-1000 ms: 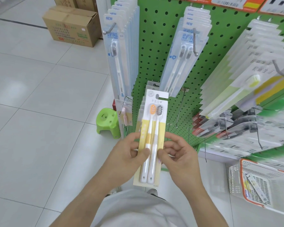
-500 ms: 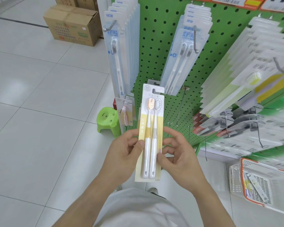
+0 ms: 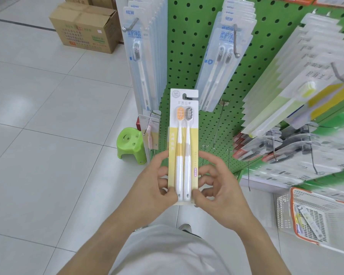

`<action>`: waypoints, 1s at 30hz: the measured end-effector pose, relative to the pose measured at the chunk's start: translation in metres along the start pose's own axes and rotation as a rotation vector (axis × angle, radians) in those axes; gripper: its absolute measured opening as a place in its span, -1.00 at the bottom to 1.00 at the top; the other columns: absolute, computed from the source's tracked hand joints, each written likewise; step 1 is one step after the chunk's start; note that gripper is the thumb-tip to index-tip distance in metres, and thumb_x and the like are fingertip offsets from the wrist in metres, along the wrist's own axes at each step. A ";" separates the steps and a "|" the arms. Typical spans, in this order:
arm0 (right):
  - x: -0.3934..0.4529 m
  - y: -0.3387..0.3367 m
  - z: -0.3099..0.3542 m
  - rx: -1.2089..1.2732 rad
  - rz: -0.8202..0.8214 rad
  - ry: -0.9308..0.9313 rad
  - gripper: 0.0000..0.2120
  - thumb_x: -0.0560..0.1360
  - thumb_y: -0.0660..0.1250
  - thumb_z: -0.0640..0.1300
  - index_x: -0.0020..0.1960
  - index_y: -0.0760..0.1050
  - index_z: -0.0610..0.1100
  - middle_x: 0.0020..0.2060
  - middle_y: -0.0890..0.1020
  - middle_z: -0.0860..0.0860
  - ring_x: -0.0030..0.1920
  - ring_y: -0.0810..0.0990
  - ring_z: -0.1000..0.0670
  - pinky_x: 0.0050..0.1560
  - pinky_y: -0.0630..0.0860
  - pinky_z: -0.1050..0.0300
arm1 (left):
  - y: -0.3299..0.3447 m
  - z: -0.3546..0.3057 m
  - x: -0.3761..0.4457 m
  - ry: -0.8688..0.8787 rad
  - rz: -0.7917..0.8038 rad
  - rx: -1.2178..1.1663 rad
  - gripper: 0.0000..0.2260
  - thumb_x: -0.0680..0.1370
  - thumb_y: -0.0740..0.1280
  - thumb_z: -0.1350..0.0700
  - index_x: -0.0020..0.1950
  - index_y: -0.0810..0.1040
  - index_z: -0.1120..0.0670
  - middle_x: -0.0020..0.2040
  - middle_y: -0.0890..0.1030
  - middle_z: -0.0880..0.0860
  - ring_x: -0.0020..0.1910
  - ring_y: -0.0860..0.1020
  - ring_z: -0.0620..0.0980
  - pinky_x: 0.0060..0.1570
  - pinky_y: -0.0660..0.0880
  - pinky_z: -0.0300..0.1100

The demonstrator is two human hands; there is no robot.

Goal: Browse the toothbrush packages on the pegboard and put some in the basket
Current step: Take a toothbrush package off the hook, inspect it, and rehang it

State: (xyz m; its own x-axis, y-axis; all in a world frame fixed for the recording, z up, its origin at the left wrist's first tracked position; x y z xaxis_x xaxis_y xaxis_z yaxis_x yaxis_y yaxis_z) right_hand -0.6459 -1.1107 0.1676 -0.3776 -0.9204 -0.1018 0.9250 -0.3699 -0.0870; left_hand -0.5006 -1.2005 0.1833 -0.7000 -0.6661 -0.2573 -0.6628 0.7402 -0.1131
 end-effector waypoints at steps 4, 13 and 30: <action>0.000 0.000 0.000 0.008 0.020 0.013 -0.24 0.35 0.46 -0.33 0.47 0.35 0.10 0.01 0.59 -0.09 -0.15 0.57 -0.05 -0.26 0.56 -0.02 | 0.000 -0.002 -0.001 0.015 0.059 -0.001 -0.25 0.47 0.36 0.37 0.43 0.24 -0.31 0.09 0.69 -0.08 -0.04 0.69 0.06 -0.12 0.59 -0.15; 0.000 0.005 -0.005 0.107 0.055 0.039 -0.40 0.34 0.39 -0.44 0.31 0.53 -0.03 -0.12 0.63 -0.03 -0.20 0.55 -0.07 -0.39 0.59 0.03 | 0.000 0.006 -0.002 -0.012 0.087 0.016 -0.26 0.54 0.34 0.36 0.54 0.19 -0.25 0.16 0.65 -0.06 0.01 0.66 0.12 0.06 0.59 0.06; -0.008 0.020 0.008 0.036 -0.095 -0.113 -0.70 0.39 0.59 -0.25 -0.05 0.59 0.06 -0.36 0.58 0.05 -0.35 0.53 0.06 -0.27 0.48 0.21 | 0.003 -0.001 -0.006 0.081 -0.030 0.053 -0.71 0.66 0.18 -0.08 0.22 0.63 -0.04 0.05 0.72 -0.04 0.05 0.66 0.01 0.09 0.57 -0.11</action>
State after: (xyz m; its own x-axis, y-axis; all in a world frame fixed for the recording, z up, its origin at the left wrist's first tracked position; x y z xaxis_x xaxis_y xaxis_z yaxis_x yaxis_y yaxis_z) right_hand -0.6245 -1.1115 0.1745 -0.4583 -0.8886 0.0173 0.8870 -0.4585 -0.0555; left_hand -0.4985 -1.1946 0.1856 -0.7004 -0.6920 -0.1749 -0.6707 0.7219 -0.1705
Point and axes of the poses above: each hand's wrist, its own x-axis towards the middle knuckle, its own y-axis out of the palm, z = x × y, the point moved 6 cm from there along x, towards the middle knuckle
